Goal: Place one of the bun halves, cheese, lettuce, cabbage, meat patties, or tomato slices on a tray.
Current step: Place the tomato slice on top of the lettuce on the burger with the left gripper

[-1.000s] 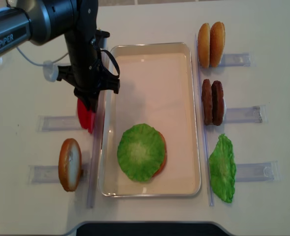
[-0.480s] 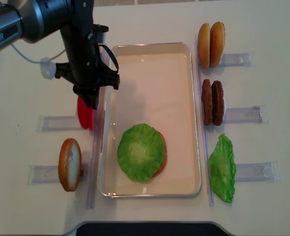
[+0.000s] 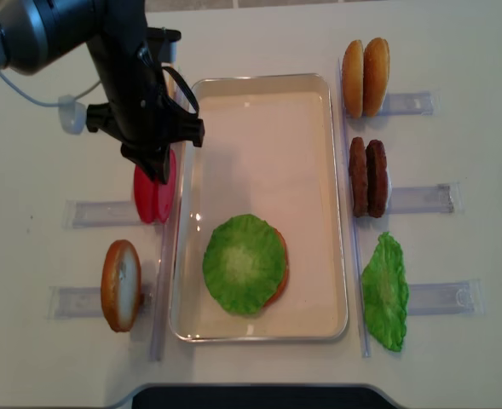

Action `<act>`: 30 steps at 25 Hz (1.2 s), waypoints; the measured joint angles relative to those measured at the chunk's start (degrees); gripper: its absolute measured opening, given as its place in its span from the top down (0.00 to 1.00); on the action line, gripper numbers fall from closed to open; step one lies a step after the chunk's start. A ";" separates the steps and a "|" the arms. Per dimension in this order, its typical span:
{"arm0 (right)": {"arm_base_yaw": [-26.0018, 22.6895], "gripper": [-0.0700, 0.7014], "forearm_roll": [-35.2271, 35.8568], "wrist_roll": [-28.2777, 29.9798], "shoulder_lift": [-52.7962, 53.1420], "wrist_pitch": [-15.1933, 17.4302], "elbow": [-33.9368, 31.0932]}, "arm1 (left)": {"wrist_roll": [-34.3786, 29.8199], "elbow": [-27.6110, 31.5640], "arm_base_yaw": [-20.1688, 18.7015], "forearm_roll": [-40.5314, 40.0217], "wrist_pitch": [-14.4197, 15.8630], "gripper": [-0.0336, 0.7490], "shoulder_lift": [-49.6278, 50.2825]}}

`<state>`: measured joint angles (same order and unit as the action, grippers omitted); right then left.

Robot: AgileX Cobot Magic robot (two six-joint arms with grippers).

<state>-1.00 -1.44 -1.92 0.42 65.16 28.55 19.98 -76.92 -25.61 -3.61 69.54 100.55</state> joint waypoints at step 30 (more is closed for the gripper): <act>0.00 0.35 0.00 0.00 0.00 0.00 0.00 | -17.99 10.38 -0.05 32.01 -4.90 0.88 -9.61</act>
<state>-1.00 -1.44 -1.92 0.42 65.16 28.55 1.99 -66.54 -25.67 28.40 64.65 90.94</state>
